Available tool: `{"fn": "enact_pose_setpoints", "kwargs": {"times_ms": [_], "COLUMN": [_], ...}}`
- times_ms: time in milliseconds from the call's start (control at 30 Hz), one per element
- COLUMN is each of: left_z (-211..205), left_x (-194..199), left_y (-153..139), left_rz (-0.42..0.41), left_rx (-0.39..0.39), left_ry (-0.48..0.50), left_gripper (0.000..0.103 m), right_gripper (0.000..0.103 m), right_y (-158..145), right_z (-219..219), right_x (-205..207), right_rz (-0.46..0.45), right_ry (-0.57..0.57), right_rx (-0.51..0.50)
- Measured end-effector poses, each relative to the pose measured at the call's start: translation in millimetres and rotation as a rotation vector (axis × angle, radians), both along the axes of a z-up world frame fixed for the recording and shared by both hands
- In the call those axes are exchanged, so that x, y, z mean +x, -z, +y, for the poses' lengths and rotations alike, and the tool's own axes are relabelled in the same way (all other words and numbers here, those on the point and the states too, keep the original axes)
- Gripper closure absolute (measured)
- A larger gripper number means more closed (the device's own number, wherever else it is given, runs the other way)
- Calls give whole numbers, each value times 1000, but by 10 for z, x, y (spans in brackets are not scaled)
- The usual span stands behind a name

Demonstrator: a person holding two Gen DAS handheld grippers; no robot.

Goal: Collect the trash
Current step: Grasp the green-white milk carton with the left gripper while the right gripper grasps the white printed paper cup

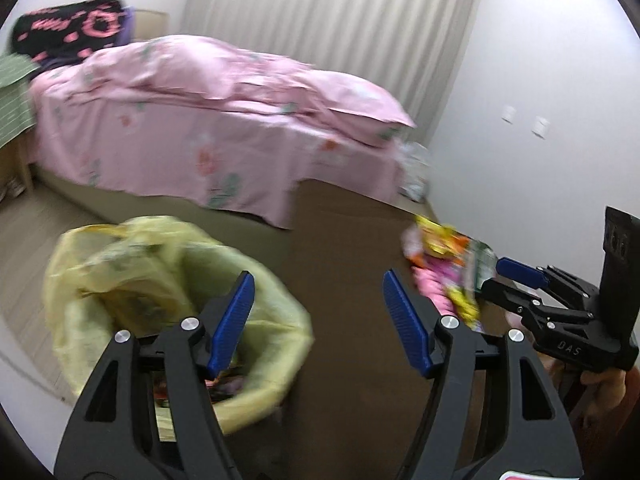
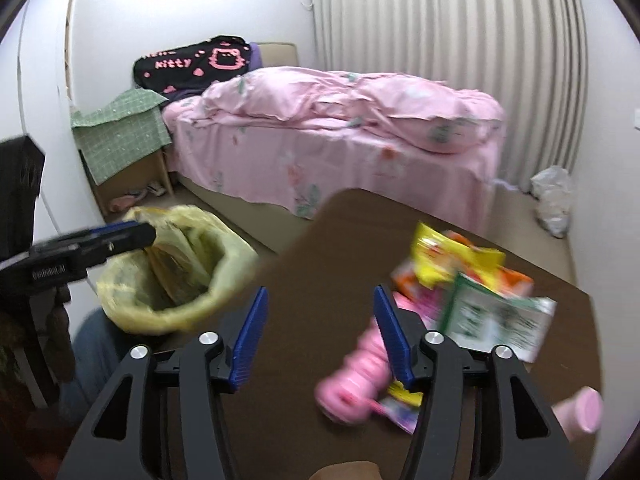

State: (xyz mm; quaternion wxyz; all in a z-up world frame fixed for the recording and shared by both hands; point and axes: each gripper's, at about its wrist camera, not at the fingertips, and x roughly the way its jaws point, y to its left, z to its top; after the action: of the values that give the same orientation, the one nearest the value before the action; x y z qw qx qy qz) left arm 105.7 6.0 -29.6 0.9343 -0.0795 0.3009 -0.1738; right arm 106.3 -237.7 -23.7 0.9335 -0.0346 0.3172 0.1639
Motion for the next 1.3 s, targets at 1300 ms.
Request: {"fn": "enact_pose_setpoints", "kwargs": {"times_ms": [1300], "left_z": [-2316], "left_x": [675], "left_y": [162], "left_rz": [3], "left_rx": [135], "left_ry": [451], "left_gripper": [23], "right_gripper": [48], "right_y": [849], "right_z": [-1389], "right_x": [-1316], "right_rz": [195], "right_ry": [248], "right_rx": [170]}}
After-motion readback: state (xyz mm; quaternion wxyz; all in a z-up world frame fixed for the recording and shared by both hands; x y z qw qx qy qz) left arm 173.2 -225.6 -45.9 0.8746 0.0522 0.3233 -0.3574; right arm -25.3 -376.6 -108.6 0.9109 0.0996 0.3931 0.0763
